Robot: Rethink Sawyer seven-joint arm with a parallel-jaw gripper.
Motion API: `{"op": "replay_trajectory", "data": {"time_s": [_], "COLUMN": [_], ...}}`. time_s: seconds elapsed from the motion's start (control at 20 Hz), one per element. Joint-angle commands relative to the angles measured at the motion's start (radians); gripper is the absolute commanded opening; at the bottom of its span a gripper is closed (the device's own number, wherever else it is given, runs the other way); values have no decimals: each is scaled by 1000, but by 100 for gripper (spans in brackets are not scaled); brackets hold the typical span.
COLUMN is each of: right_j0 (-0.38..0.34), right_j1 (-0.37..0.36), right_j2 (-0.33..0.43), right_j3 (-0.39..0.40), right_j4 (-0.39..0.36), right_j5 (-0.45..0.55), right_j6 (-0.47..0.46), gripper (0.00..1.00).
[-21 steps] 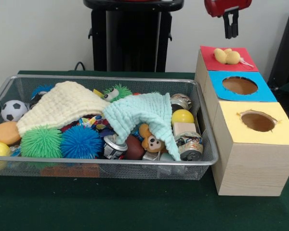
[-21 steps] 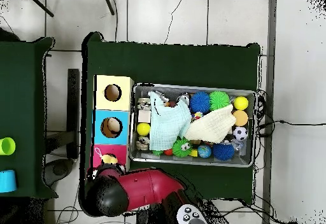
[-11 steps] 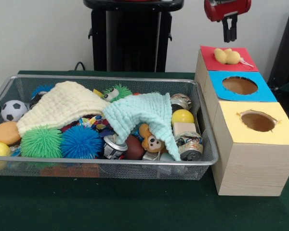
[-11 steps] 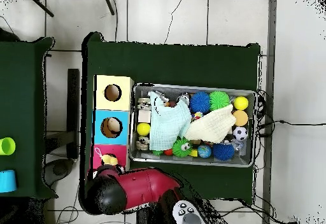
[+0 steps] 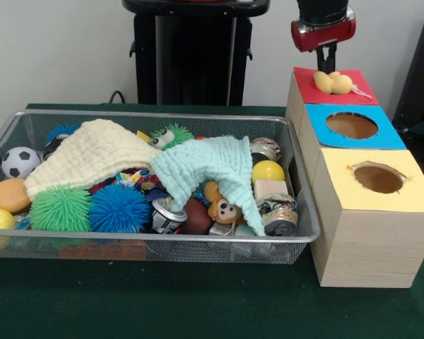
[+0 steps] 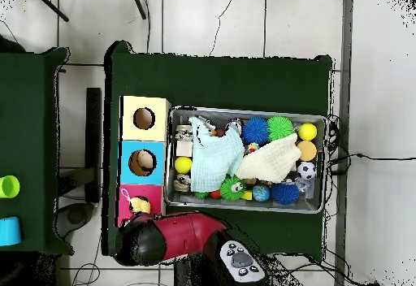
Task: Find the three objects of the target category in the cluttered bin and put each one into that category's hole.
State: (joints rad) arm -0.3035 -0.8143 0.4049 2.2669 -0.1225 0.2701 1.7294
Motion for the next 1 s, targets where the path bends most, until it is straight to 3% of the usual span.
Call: {"op": "replay_trajectory", "data": {"time_s": [0.05,0.35,0.6,1.0], "right_j0": [17,75,76,67], "right_j1": [58,81,-14,-75], "right_j2": [-81,-157,-159,-138], "right_j3": [-146,-200,-171,-162], "right_j4": [-41,-35,3,52], "right_j5": [-36,-49,50,127], "right_j6": [103,133,131,128], "gripper": [0,0,0,0]}}
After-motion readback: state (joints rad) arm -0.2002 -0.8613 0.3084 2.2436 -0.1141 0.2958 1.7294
